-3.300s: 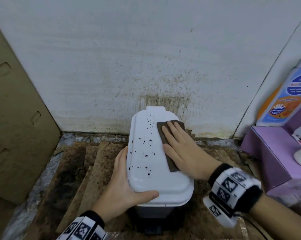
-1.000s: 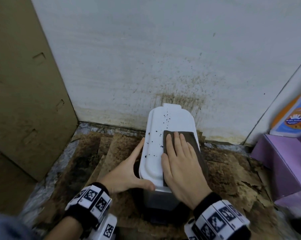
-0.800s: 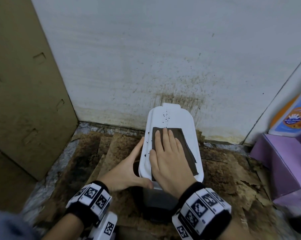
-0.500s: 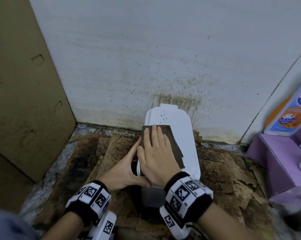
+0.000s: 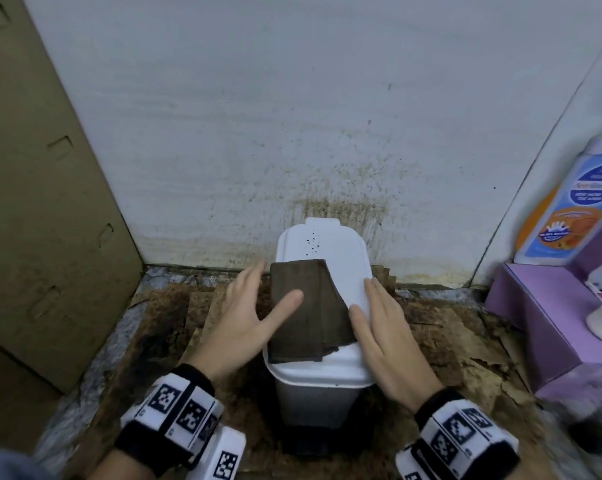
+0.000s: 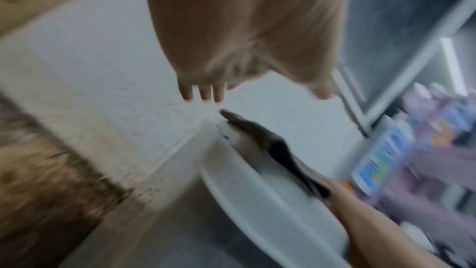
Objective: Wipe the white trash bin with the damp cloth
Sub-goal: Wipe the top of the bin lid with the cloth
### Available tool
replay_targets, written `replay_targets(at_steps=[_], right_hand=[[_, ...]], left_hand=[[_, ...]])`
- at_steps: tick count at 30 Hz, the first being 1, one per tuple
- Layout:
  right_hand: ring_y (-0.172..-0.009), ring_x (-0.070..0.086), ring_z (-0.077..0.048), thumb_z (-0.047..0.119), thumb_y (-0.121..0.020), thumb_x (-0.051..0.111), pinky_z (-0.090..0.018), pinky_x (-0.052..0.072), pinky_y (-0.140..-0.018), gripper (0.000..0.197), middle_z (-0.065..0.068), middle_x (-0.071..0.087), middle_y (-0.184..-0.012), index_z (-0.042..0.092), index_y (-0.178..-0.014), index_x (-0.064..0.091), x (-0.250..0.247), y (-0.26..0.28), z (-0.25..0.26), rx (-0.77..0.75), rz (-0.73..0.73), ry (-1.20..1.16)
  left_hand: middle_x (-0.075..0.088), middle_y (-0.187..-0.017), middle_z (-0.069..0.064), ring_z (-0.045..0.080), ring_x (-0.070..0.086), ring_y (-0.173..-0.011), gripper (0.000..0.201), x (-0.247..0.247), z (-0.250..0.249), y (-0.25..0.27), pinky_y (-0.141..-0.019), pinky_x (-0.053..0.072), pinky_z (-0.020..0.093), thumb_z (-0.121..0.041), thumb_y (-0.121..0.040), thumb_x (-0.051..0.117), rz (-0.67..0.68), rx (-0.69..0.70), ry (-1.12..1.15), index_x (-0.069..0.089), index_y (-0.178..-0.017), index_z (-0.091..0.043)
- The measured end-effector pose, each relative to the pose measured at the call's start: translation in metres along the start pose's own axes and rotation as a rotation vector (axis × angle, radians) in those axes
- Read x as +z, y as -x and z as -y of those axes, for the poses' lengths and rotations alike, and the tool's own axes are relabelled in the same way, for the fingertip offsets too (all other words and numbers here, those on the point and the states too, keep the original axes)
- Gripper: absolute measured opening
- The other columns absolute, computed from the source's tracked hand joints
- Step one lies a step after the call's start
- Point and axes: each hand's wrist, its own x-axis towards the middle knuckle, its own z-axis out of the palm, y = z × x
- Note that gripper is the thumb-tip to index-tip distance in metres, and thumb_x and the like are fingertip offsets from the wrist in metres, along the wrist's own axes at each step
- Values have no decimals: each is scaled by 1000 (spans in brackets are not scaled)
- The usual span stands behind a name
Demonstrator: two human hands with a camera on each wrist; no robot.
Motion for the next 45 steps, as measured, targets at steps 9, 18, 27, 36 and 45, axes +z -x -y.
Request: replay_targets(at_steps=[9, 18, 27, 36, 45], right_hand=[[-140, -6, 22, 60, -99, 19, -18, 1, -119, 71, 24, -3, -165, 33, -160, -7, 13, 4, -7, 33, -12, -226], [-138, -12, 27, 53, -103, 19, -19, 2, -122, 65, 38, -12, -156, 37, -158, -11, 18, 2, -18, 4, -16, -273], [-140, -10, 25, 50, -105, 24, -6, 0, -113, 63, 36, -11, -159, 39, -158, -9, 21, 3, -17, 7, -39, -338], [-146, -8, 18, 48, -106, 23, -16, 3, -122, 62, 29, -7, -164, 40, -158, -10, 19, 4, -17, -2, -32, -339], [-144, -12, 20, 61, -102, 21, -26, 6, -126, 63, 44, -15, -156, 53, -153, -15, 15, 1, -14, 26, 16, -360]], left_hand=[[-22, -169, 1, 12, -25, -153, 77, 55, -29, -2, -124, -10, 33, -60, -104, 26, 95, 52, -579, -5, -163, -21], [-32, -163, -13, 0, -33, -147, 89, 44, -16, -8, -115, -11, 18, -64, -99, 39, 112, 99, -463, -12, -161, -26], [-24, -165, -19, -2, -12, -153, 102, 31, -7, -15, -127, 16, 33, -70, -89, 51, 136, 98, -349, -6, -162, -27], [-27, -164, -18, -4, -18, -151, 95, 36, -8, -17, -124, 4, 21, -66, -95, 47, 123, 124, -447, -9, -162, -28], [-40, -159, -11, 9, -34, -148, 78, 26, -14, -71, -121, -11, 27, -59, -103, 23, 353, 36, -588, -21, -158, -25]])
